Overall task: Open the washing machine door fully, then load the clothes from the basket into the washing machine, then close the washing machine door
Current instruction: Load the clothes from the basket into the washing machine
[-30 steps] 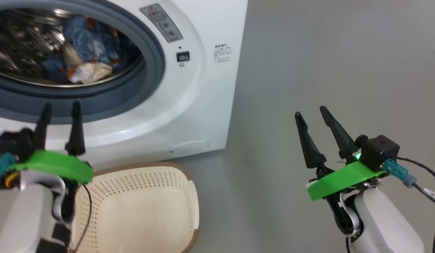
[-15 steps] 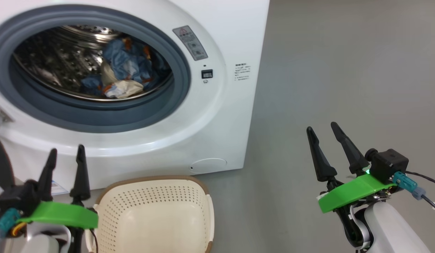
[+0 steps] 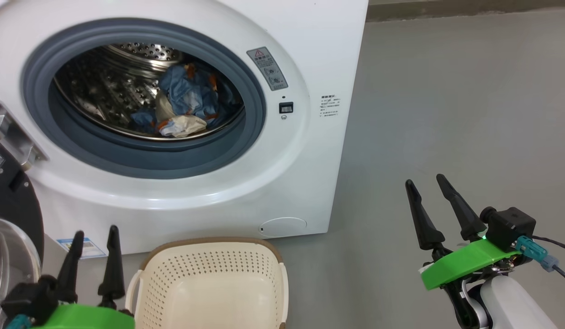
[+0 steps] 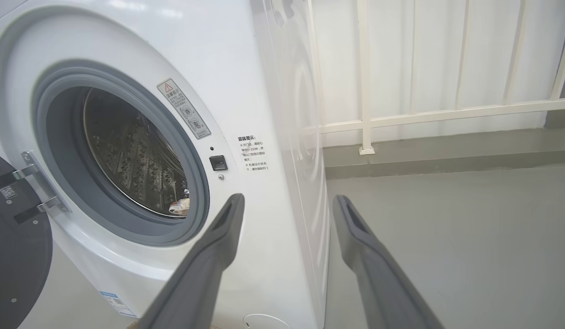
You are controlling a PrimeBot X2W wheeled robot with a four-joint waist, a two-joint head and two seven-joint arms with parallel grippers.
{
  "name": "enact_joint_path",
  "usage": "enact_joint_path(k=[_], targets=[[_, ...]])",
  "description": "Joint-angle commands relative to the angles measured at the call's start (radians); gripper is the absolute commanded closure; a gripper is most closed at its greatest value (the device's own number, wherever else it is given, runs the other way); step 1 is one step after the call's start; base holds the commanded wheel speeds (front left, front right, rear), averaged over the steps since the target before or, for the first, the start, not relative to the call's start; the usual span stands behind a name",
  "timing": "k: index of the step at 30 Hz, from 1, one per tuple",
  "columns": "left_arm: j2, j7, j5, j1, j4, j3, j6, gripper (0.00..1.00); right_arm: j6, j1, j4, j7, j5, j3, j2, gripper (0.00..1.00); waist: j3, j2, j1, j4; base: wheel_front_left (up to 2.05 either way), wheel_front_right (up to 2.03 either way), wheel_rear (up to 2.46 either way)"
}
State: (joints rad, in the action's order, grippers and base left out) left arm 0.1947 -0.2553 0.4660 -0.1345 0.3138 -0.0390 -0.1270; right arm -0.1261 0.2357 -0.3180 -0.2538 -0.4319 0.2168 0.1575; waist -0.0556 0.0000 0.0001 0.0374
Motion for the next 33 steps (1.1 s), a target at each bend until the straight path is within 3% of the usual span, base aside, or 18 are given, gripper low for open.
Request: enact_joint_path(k=[1,33], targets=[[0.026,-0.006,0.009,-0.008,-0.034,0.028,-0.002,0.00,-0.005,0.002,0.024,-0.008,-0.006,0.012,0.009,0.00,0.002,0.0000,-0.0001,-0.001,0.00,0.00,0.00],[0.014,-0.006,-0.047,0.006,-0.058,0.036,-0.003,0.00,-0.005,0.004,0.015,-0.008,-0.015,0.025,0.019,0.00,0.002,0.0000,-0.0001,0.005,0.00,0.00,0.00]])
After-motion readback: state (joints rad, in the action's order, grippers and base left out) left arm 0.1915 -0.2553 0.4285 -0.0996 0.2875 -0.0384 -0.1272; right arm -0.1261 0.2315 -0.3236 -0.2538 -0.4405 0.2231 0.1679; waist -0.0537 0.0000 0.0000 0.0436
